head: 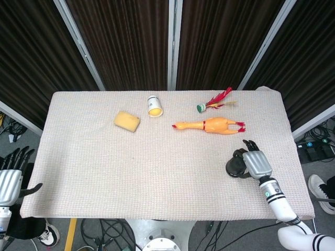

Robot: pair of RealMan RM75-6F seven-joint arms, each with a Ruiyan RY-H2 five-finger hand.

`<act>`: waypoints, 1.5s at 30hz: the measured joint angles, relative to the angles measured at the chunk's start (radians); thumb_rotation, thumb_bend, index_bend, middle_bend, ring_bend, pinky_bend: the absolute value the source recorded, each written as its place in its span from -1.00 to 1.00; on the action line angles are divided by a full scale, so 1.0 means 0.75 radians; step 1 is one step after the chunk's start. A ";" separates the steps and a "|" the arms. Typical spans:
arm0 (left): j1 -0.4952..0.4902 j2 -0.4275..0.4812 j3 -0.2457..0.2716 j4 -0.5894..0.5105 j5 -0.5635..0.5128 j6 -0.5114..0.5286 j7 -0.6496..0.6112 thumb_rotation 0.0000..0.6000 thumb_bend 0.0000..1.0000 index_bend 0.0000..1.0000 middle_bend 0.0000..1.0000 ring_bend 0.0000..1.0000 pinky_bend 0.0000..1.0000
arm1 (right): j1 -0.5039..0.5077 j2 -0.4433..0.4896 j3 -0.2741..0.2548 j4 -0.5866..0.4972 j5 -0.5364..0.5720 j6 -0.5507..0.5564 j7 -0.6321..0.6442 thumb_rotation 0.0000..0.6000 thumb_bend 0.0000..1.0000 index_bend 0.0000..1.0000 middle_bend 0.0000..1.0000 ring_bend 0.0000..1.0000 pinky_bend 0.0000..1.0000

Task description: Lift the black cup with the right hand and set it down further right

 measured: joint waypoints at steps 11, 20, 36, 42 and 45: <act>-0.011 0.001 -0.009 -0.017 -0.004 -0.009 0.019 1.00 -0.77 -0.82 -0.92 -1.00 -0.79 | -0.030 0.092 0.059 -0.063 -0.006 0.105 0.063 1.00 -0.93 -0.17 -0.13 -0.97 -1.00; -0.013 -0.002 -0.008 -0.017 -0.004 -0.010 0.021 1.00 -0.77 -0.82 -0.92 -1.00 -0.79 | -0.103 0.141 0.062 0.005 0.036 0.144 0.162 1.00 -0.92 -0.17 -0.13 -0.96 -1.00; -0.007 -0.005 -0.003 -0.011 -0.006 -0.009 0.026 1.00 -0.77 -0.82 -0.92 -1.00 -0.79 | -0.151 0.034 0.003 0.210 0.037 0.076 0.240 1.00 -0.97 -0.44 -0.41 -0.99 -1.00; -0.005 -0.004 -0.003 -0.007 -0.006 -0.004 0.021 1.00 -0.77 -0.82 -0.92 -1.00 -0.79 | -0.149 0.048 0.000 0.199 0.017 0.057 0.271 1.00 -1.00 -0.93 -0.80 -1.00 -1.00; -0.006 -0.002 -0.005 -0.012 -0.004 -0.001 0.022 1.00 -0.77 -0.82 -0.92 -1.00 -0.79 | -0.150 0.056 0.008 0.184 0.002 0.079 0.278 1.00 -1.00 -0.98 -0.83 -1.00 -1.00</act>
